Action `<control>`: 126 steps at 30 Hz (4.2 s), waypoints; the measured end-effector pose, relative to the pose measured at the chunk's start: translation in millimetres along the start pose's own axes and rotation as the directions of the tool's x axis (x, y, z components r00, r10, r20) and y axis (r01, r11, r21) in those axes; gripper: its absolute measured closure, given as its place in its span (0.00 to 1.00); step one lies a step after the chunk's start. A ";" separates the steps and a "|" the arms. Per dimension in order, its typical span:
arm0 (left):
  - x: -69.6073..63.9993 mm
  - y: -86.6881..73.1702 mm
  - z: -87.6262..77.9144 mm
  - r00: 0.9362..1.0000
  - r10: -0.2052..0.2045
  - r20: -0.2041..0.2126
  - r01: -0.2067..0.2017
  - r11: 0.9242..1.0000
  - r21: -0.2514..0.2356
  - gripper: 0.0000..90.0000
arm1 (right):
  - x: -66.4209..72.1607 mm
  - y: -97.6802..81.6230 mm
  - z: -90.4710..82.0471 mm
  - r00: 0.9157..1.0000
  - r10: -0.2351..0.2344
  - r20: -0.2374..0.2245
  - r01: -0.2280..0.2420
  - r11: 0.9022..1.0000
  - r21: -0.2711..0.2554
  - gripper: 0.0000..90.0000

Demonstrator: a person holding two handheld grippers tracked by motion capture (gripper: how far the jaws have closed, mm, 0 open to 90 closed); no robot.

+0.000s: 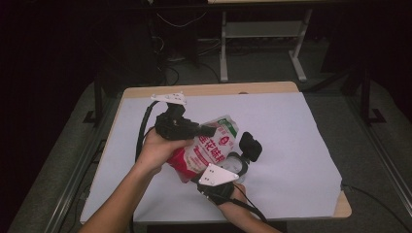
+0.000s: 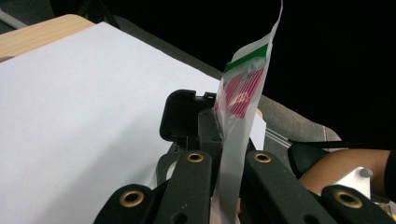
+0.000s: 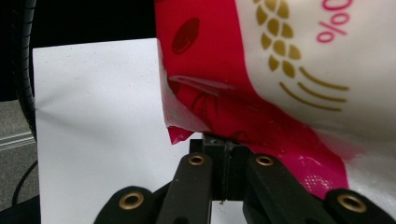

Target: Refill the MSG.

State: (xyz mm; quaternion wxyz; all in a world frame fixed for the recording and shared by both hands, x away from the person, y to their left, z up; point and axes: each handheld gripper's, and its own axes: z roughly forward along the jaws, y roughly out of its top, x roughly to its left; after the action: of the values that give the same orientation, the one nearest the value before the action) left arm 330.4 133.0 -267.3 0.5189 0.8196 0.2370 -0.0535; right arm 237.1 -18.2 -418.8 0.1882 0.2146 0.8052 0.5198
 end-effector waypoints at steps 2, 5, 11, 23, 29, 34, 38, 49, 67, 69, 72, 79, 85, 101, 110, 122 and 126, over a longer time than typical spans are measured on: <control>-0.3 2.0 3.1 1.000 -0.001 0.003 0.001 1.000 0.005 1.00 | -0.5 0.0 -0.4 1.000 0.004 0.002 -0.004 1.000 0.000 1.00; -0.7 2.8 4.9 1.000 0.000 0.004 0.000 1.000 0.007 1.00 | -1.3 -0.1 -0.8 1.000 0.008 0.004 -0.008 1.000 -0.001 1.00; 0.5 3.9 9.3 1.000 -0.007 0.010 0.006 1.000 0.015 1.00 | -1.1 0.2 -1.4 1.000 0.010 0.003 -0.010 1.000 -0.006 1.00; 1.9 5.4 16.0 1.000 -0.011 0.017 0.010 1.000 0.024 1.00 | -2.4 0.1 -0.7 1.000 0.019 0.000 -0.019 1.000 -0.007 1.00; 1.8 5.7 17.9 1.000 -0.015 0.018 0.015 1.000 0.023 1.00 | -3.7 -0.4 -0.9 1.000 0.028 -0.001 -0.028 1.000 -0.006 1.00; 2.9 6.0 19.2 1.000 -0.012 0.016 0.011 1.000 0.028 1.00 | -3.9 -0.8 -0.7 1.000 0.027 0.002 -0.027 1.000 -0.005 1.00; 3.3 6.5 20.0 1.000 -0.013 0.013 0.013 0.999 0.032 1.00 | -4.1 -1.0 -0.4 1.000 0.030 0.002 -0.030 1.000 -0.006 1.00; 2.4 9.4 23.4 1.000 -0.011 0.012 0.011 0.999 0.043 1.00 | -4.4 -0.5 -1.1 0.999 0.041 0.003 -0.041 0.999 -0.012 1.00; 3.4 13.3 34.6 1.000 -0.008 0.014 0.007 0.998 0.064 1.00 | -6.9 -1.6 -1.5 0.998 0.055 0.007 -0.055 0.998 -0.013 1.00; 3.6 14.1 35.6 1.000 -0.007 0.013 0.006 0.998 0.069 1.00 | -7.1 -1.6 -1.6 0.998 0.060 0.008 -0.060 0.998 -0.014 1.00; 3.7 15.0 38.2 1.000 -0.006 0.016 0.005 0.997 0.071 1.00 | -7.6 -1.9 -1.9 0.998 0.067 0.009 -0.066 0.998 -0.015 1.00; 4.0 15.3 41.2 1.000 -0.007 0.016 0.006 0.997 0.073 1.00 | -8.2 -2.3 -1.8 0.998 0.068 0.009 -0.068 0.998 -0.014 1.00; 4.8 15.3 42.6 1.000 -0.010 0.017 0.009 0.997 0.078 1.00 | -7.9 -2.6 -1.3 0.997 0.076 0.008 -0.076 0.997 -0.013 1.00; 4.6 14.9 44.0 1.000 -0.014 0.010 0.013 0.997 0.076 1.00 | -6.3 -2.8 -1.0 0.997 0.079 0.008 -0.078 0.997 -0.015 1.00; 4.9 15.0 44.3 1.000 -0.019 0.010 0.018 0.997 0.078 1.00 | -6.2 -2.8 -0.9 0.997 0.080 0.007 -0.080 0.997 -0.017 1.00; 4.5 15.0 45.9 1.000 -0.020 0.004 0.019 0.996 0.083 1.00 | -5.5 -2.5 -0.4 0.997 0.083 0.002 -0.083 0.996 -0.018 1.00; 4.7 15.0 46.5 1.000 -0.021 0.003 0.021 0.996 0.083 1.00 | -5.6 -2.5 -0.4 0.996 0.084 0.002 -0.084 0.996 -0.018 1.00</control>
State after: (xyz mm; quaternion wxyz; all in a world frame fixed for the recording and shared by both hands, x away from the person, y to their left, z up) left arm 348.6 88.7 -277.7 0.4845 0.8376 0.2422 -0.0706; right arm 241.2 -22.4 -420.5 0.1691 0.2473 0.7905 0.5342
